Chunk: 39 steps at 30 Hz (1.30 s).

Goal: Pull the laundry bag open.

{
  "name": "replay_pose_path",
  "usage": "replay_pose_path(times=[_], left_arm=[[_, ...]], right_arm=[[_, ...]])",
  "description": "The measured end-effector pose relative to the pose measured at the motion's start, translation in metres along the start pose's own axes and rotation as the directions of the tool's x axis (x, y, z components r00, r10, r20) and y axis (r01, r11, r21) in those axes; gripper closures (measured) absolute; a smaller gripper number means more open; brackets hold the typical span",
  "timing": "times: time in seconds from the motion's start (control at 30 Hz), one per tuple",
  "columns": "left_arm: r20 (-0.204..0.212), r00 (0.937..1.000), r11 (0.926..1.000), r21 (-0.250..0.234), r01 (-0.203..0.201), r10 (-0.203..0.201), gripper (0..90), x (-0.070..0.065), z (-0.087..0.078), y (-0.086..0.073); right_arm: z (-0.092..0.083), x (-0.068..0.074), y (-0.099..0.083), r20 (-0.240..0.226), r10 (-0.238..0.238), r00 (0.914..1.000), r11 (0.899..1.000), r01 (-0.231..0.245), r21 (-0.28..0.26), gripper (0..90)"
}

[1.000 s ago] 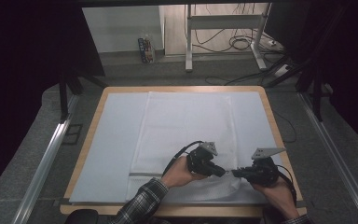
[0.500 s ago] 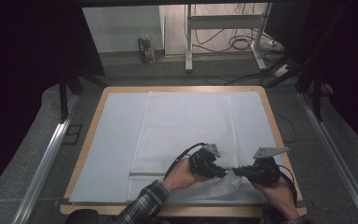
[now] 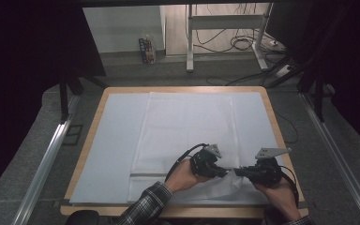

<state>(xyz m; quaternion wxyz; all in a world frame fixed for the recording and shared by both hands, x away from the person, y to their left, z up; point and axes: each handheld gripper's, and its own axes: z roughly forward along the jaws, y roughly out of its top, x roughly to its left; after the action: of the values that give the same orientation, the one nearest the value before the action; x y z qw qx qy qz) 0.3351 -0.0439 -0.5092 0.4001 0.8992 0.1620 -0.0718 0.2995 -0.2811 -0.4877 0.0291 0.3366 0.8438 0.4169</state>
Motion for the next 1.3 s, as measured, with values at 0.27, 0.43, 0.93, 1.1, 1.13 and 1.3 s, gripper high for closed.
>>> replay_pose_path(times=[0.27, 0.43, 0.93, 1.1, 1.13, 1.3], left_arm=[[-0.039, 0.9992, 1.0000, 0.009, -0.003, 0.003, 85.4, -0.003, 0.006, 0.001], [-0.021, 0.9997, 0.9998, 0.012, 0.014, -0.014, 87.2, -0.001, 0.002, 0.001], [-0.004, 0.9996, 0.9991, 0.033, 0.028, -0.028, 87.9, 0.001, -0.012, -0.003], [-0.001, 0.9996, 0.9990, 0.036, 0.027, -0.027, 87.8, 0.001, -0.015, -0.005], [-0.003, 0.9996, 0.9989, 0.037, 0.028, -0.027, 87.8, 0.001, -0.015, -0.006], [-0.007, 0.9996, 0.9990, 0.036, 0.027, -0.027, 87.7, 0.000, -0.017, -0.009]], right_arm=[[0.000, 0.000, 0.000, 0.001, 0.008, 1.0000, 1.000, -0.008, -0.005, 84.6], [0.000, 0.000, 0.000, 0.006, 0.005, 1.0000, 1.000, -0.005, -0.004, 84.8], [0.004, 0.004, -0.002, 0.119, -0.018, 0.9927, 0.998, 0.011, 0.060, 85.9], [0.005, 0.006, -0.001, 0.120, -0.033, 0.9922, 0.998, 0.025, 0.066, 85.9], [0.005, 0.006, -0.002, 0.119, -0.031, 0.9925, 0.998, 0.024, 0.065, 85.9], [0.005, 0.005, -0.003, 0.120, -0.033, 0.9922, 0.997, 0.025, 0.068, 85.8]])
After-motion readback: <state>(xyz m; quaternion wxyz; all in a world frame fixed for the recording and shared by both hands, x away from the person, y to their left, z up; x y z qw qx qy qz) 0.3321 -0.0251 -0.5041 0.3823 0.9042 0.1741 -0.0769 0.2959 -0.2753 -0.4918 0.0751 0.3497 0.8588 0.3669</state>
